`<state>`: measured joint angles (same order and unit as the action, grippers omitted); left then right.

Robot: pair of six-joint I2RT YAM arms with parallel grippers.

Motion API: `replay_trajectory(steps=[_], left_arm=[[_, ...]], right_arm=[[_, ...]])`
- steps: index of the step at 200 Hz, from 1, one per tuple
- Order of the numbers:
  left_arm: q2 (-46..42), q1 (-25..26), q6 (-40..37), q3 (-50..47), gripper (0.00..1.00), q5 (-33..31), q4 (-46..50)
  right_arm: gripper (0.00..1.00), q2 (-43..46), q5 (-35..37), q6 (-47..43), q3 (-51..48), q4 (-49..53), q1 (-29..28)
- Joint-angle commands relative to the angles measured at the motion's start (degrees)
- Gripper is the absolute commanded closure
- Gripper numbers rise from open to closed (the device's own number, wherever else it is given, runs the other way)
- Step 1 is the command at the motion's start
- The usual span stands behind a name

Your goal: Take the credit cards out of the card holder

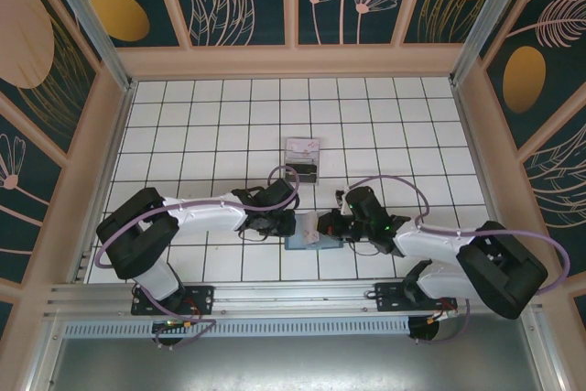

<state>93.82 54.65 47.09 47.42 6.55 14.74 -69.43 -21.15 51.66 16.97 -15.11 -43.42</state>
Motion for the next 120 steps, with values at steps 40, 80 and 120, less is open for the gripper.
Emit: replay_trajectory(steps=[40, 80, 120], left_arm=[[1.0, 0.1, -0.6, 0.5, 0.84, -1.1, 4.2], [-0.1, 0.1, -0.3, 0.5, 0.84, -1.7, 4.4], [-0.4, 0.1, -0.3, 0.7, 0.84, -2.1, 4.3]], right_arm=[[0.97, 6.5, 8.8, -5.1, 4.4, 17.0, 0.8], [0.98, 7.9, 13.1, -7.8, 8.4, 26.5, 0.8], [0.99, 8.9, 14.8, -9.7, 10.7, 32.2, 0.8]])
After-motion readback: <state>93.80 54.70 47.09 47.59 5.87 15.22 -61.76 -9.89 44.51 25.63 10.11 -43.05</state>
